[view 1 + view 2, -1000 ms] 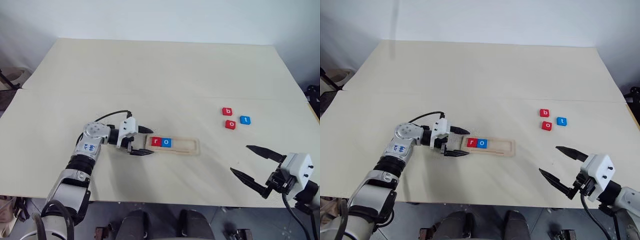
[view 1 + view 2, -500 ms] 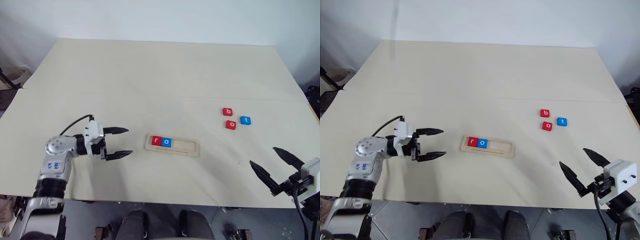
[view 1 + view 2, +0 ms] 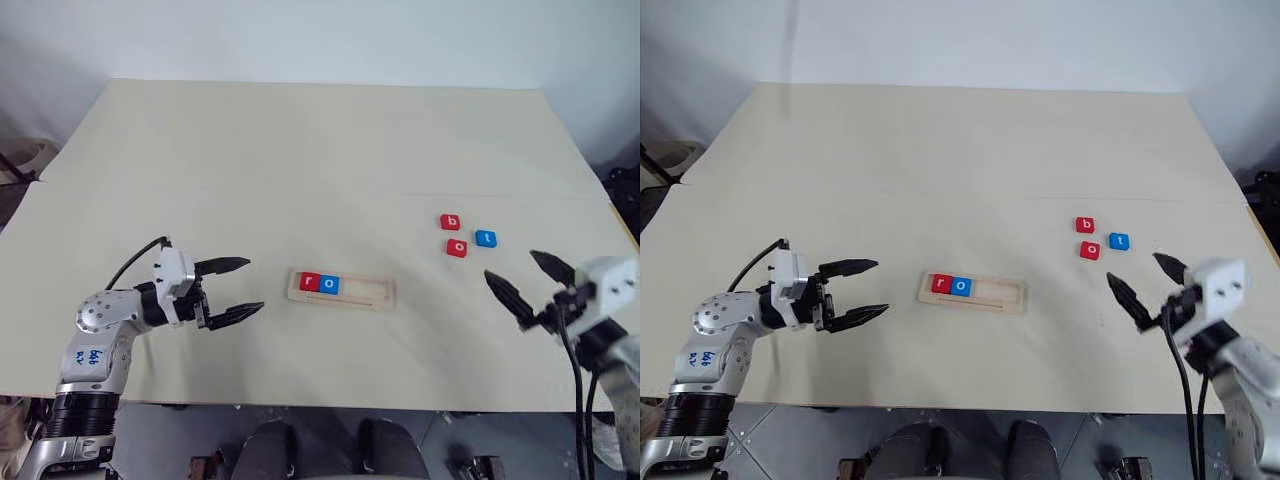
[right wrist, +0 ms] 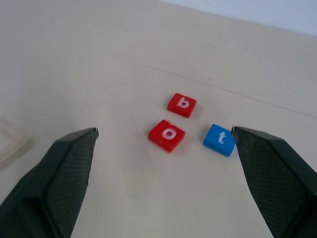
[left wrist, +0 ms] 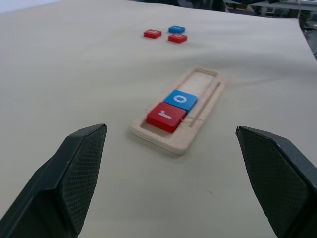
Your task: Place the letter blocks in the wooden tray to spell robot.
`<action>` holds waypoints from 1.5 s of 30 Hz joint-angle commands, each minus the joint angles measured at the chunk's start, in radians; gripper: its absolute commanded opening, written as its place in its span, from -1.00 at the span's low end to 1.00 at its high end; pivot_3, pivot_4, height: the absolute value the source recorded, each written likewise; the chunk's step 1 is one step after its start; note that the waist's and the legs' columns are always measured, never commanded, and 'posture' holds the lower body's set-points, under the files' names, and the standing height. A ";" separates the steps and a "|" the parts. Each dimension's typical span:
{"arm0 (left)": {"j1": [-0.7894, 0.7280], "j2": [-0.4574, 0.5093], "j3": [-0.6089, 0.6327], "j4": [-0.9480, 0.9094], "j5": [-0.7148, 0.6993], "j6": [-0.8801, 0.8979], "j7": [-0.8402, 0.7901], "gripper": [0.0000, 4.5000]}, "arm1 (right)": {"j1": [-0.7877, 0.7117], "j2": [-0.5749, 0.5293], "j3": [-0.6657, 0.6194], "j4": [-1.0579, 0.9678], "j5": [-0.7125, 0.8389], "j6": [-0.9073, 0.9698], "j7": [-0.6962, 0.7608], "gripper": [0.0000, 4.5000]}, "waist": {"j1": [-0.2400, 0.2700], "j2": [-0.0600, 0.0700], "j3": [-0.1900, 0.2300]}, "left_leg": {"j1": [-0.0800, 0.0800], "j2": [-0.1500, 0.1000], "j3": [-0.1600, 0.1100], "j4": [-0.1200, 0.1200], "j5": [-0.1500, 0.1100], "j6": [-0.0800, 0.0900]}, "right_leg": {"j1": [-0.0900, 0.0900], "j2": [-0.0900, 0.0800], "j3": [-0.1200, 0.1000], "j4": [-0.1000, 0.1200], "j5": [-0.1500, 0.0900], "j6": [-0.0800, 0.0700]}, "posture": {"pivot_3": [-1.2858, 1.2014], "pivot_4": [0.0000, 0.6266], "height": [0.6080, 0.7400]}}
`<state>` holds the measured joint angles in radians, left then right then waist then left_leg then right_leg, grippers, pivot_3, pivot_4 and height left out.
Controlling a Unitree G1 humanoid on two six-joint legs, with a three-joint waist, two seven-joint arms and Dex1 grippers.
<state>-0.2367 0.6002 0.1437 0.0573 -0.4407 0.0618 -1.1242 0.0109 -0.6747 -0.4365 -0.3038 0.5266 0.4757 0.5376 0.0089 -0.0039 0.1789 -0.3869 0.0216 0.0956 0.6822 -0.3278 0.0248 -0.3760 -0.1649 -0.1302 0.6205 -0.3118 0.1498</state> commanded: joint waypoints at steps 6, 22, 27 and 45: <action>-0.007 -0.018 -0.017 -0.073 -0.001 -0.015 0.048 0.97 | -0.301 -0.110 0.129 0.177 -0.053 0.338 -0.096 1.00 | 0.002 0.000 0.000 | -0.001 -0.001 0.000 0.000 0.000 0.000 | 0.000 0.000 -0.001 -0.001 0.000 0.000 | 0.03 -0.52 1.00; -0.008 -0.031 -0.032 -0.081 -0.001 -0.018 0.070 0.97 | -0.383 -0.097 0.184 0.186 -0.082 0.432 -0.079 1.00 | 0.003 0.000 0.000 | -0.002 -0.004 0.000 0.000 0.000 0.000 | 0.000 0.000 -0.001 -0.001 0.000 0.000 | 0.03 -0.52 1.00; -0.013 -0.034 -0.035 -0.073 0.005 -0.027 0.074 0.97 | -0.467 -0.060 0.223 0.210 -0.096 0.463 -0.111 1.00 | -0.008 0.000 0.000 | -0.002 -0.004 0.000 0.000 0.000 0.000 | 0.000 0.000 -0.001 -0.001 0.000 0.000 | 0.03 -0.52 1.00; 0.008 -0.052 -0.038 -0.087 0.020 -0.052 0.118 0.97 | -0.870 0.217 0.311 0.802 -0.345 0.280 -0.375 1.00 | -0.017 0.000 0.000 | -0.003 -0.004 0.000 0.000 0.000 0.000 | -0.002 0.000 -0.002 -0.001 0.000 0.000 | 0.03 -0.52 1.00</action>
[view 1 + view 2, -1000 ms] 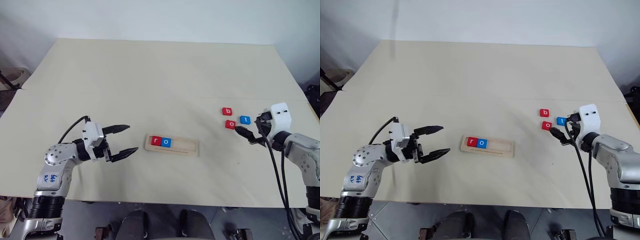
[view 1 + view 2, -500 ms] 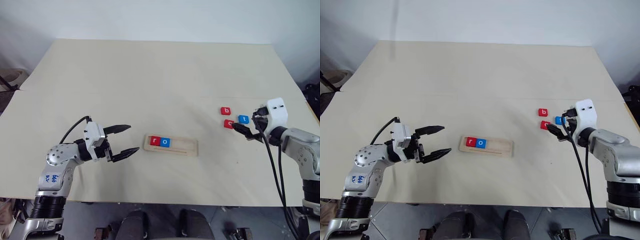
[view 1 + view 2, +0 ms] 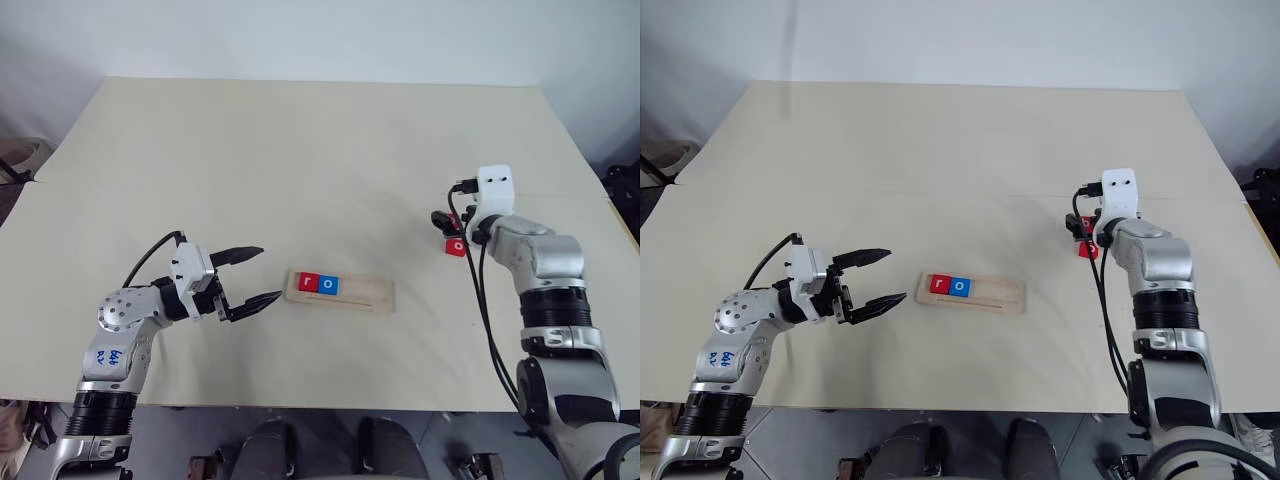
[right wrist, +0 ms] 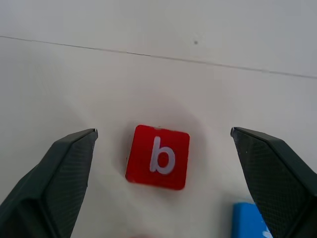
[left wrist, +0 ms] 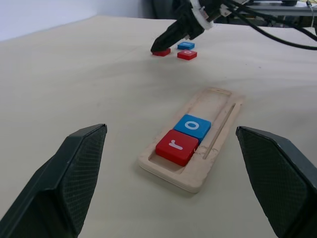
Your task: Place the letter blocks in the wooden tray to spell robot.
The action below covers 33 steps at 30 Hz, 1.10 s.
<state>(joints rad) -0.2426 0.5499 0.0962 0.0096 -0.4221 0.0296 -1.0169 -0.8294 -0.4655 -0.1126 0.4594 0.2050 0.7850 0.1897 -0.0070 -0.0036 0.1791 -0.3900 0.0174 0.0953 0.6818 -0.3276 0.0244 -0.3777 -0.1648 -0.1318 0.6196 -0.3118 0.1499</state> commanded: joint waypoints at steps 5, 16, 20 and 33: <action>0.029 0.003 0.018 -0.053 -0.002 -0.022 0.026 1.00 | -0.052 0.048 -0.033 0.048 -0.011 0.061 -0.051 0.77 | -0.010 0.000 0.000 | 0.000 0.001 0.000 0.000 0.000 0.000 | 0.000 0.000 0.000 0.000 0.000 0.000 | 0.03 -0.52 1.00; -0.001 0.005 0.013 -0.014 0.001 -0.035 0.021 1.00 | -0.041 0.069 -0.074 -0.100 0.006 0.244 -0.074 -0.35 | -0.020 0.000 0.000 | 0.000 0.004 -0.001 -0.001 0.000 -0.001 | 0.000 0.000 0.000 0.000 0.000 0.000 | 0.03 -0.52 1.00; -0.021 -0.002 -0.005 0.005 0.005 -0.035 0.010 1.00 | -0.039 0.060 -0.092 -0.198 0.022 0.314 -0.069 -0.35 | -0.020 0.001 0.000 | 0.000 0.003 0.000 -0.001 0.000 -0.001 | -0.001 0.000 0.000 0.000 0.000 0.000 | 0.03 -0.52 1.00; -0.068 -0.002 -0.043 0.059 -0.002 -0.023 -0.049 1.00 | 0.251 0.178 -0.199 -0.935 0.077 0.824 -0.102 -0.35 | -0.018 0.001 0.000 | -0.002 0.003 0.000 -0.003 0.000 -0.001 | -0.003 0.000 0.000 0.000 0.000 0.000 | 0.03 -0.52 1.00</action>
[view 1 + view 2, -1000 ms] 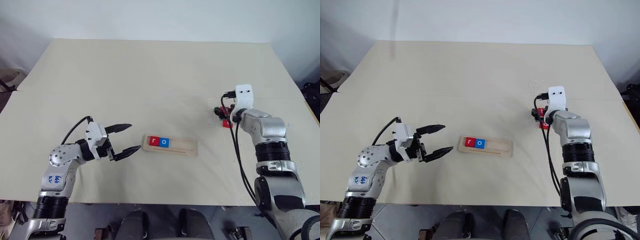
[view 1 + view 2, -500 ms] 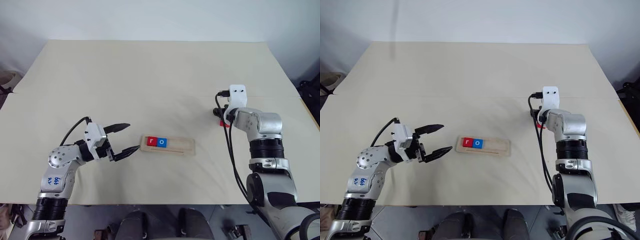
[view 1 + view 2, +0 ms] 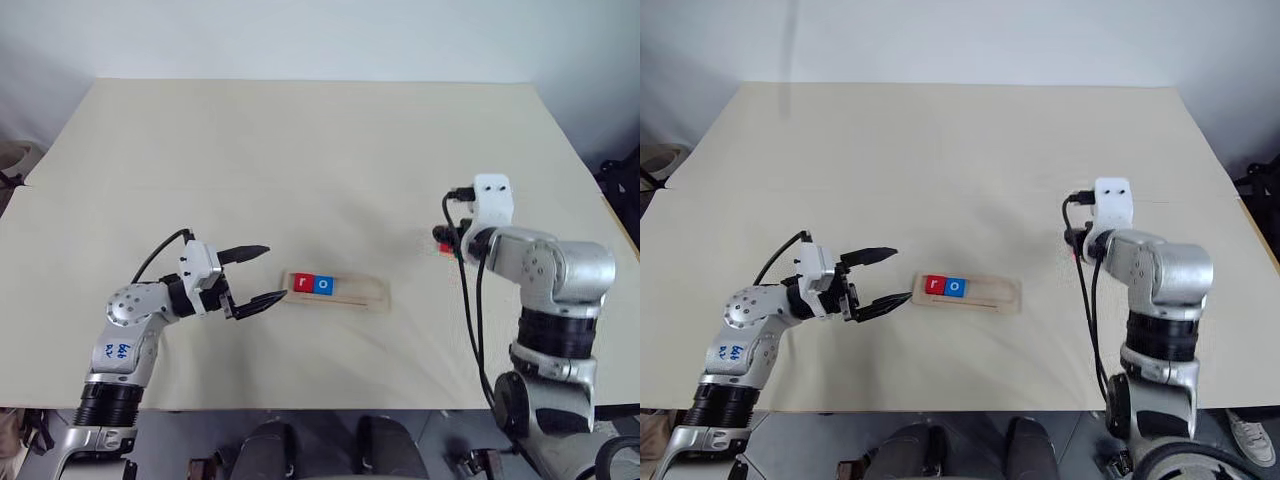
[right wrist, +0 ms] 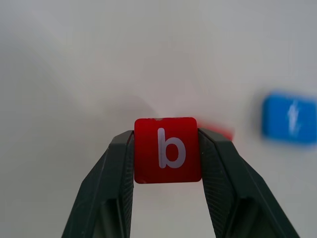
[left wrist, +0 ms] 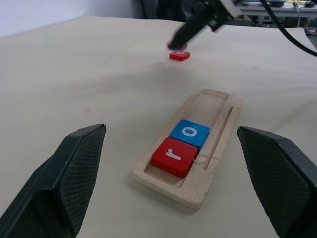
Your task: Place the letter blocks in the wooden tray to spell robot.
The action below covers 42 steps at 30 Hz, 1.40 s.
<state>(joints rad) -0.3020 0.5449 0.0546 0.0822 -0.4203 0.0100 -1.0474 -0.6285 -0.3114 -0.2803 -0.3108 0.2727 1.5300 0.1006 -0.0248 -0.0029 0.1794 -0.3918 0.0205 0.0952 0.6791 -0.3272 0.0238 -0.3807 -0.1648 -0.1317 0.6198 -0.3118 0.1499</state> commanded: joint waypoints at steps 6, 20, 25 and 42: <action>-0.020 0.018 -0.004 -0.011 -0.008 0.019 -0.051 1.00 | 0.212 0.145 -0.077 -0.347 0.014 0.084 -0.064 -0.35 | -0.001 0.000 0.000 | -0.001 -0.004 0.000 -0.001 0.000 0.000 | -0.002 0.000 0.001 0.000 0.000 0.000 | 0.03 -0.52 1.00; -0.016 0.037 0.015 -0.029 -0.015 0.044 -0.070 1.00 | 0.272 -0.257 -0.048 -0.329 0.169 -0.078 0.297 0.99 | 0.000 0.000 0.000 | -0.001 -0.004 0.000 -0.002 0.000 0.000 | -0.002 0.000 0.002 -0.001 0.000 0.000 | 0.03 -0.52 1.00; -0.003 0.057 0.029 -0.048 -0.041 0.036 -0.119 1.00 | 0.470 -0.543 -0.010 -0.195 0.186 -0.629 0.792 0.99 | 0.001 -0.002 0.001 | 0.000 -0.005 0.001 -0.005 0.000 0.001 | 0.001 0.000 0.000 -0.008 0.000 0.001 | 0.03 -0.52 1.00; 0.080 0.122 0.060 -0.118 -0.071 0.018 -0.203 1.00 | 0.358 -0.509 0.242 0.409 0.030 -1.480 1.232 0.99 | 0.016 -0.003 0.002 | 0.003 -0.001 -0.001 0.001 0.000 0.000 | 0.006 0.000 -0.001 -0.007 0.001 0.002 | 0.03 -0.52 1.00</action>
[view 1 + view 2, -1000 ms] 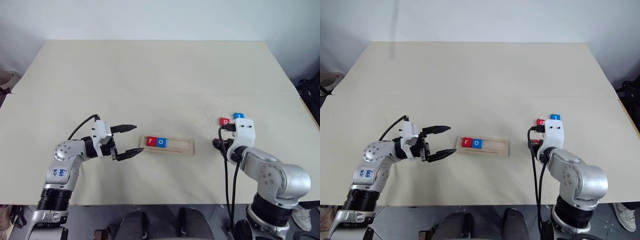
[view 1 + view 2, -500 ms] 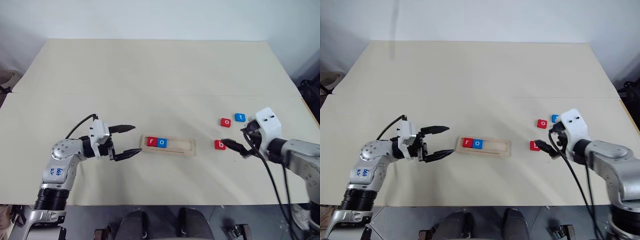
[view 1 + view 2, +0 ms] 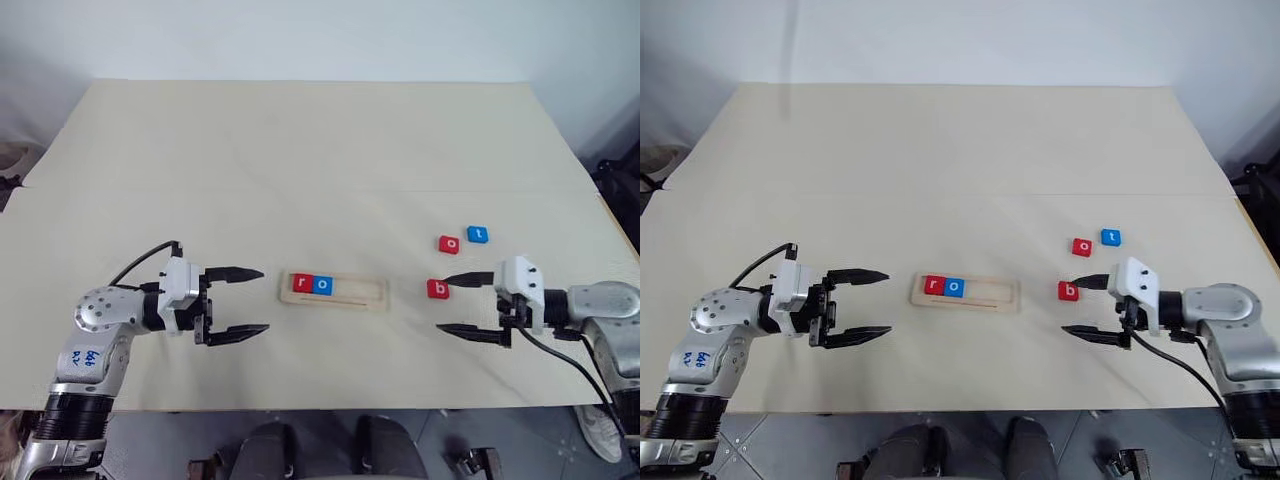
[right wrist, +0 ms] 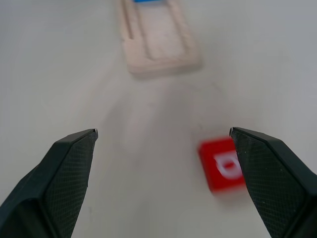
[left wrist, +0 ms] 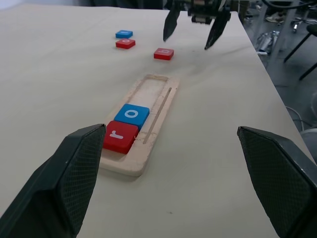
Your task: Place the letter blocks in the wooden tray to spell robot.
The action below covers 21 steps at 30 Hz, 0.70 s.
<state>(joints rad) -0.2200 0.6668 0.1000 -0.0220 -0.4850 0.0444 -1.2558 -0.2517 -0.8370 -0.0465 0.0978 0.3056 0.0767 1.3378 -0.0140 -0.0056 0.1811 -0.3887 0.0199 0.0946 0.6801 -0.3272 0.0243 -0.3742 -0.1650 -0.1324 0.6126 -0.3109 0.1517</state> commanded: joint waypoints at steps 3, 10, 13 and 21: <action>0.000 -0.003 0.010 -0.027 -0.003 -0.013 0.017 1.00 | -0.030 0.016 0.026 0.014 -0.003 -0.012 0.007 0.99 | 0.018 0.000 0.000 | 0.000 0.000 0.000 0.000 0.000 0.000 | 0.000 0.000 0.000 0.000 0.000 0.000 | 0.03 -0.52 1.00; 0.005 -0.037 -0.019 -0.041 0.011 -0.025 0.044 1.00 | -0.093 0.002 0.009 0.128 -0.005 -0.015 0.011 0.99 | 0.013 0.000 0.000 | -0.001 -0.003 0.000 0.001 0.000 0.000 | 0.000 0.000 0.000 0.001 0.000 0.000 | 0.03 -0.52 1.00; 0.005 -0.046 -0.027 -0.036 0.019 -0.033 0.049 1.00 | -0.108 -0.007 -0.004 0.152 0.011 0.001 0.024 0.99 | 0.013 0.000 0.000 | -0.001 -0.003 0.000 0.001 0.000 0.000 | 0.000 0.000 0.000 0.001 0.000 0.000 | 0.03 -0.52 1.00; -0.022 -0.043 -0.023 -0.027 0.010 -0.027 0.048 1.00 | -0.187 -0.002 0.037 0.358 -0.062 -0.071 0.041 0.99 | 0.013 0.000 0.000 | -0.001 -0.003 0.000 0.001 0.000 0.000 | 0.000 0.000 0.000 0.001 0.000 0.000 | 0.03 -0.52 1.00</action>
<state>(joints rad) -0.2323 0.6248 0.0658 -0.0286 -0.4653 0.0305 -1.2110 -0.4233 -0.8292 -0.0034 0.4351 0.2475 0.0269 1.3680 -0.0015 -0.0056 0.1811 -0.3892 0.0168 0.0947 0.6810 -0.3273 0.0245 -0.3743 -0.1649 -0.1327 0.6133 -0.3108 0.1518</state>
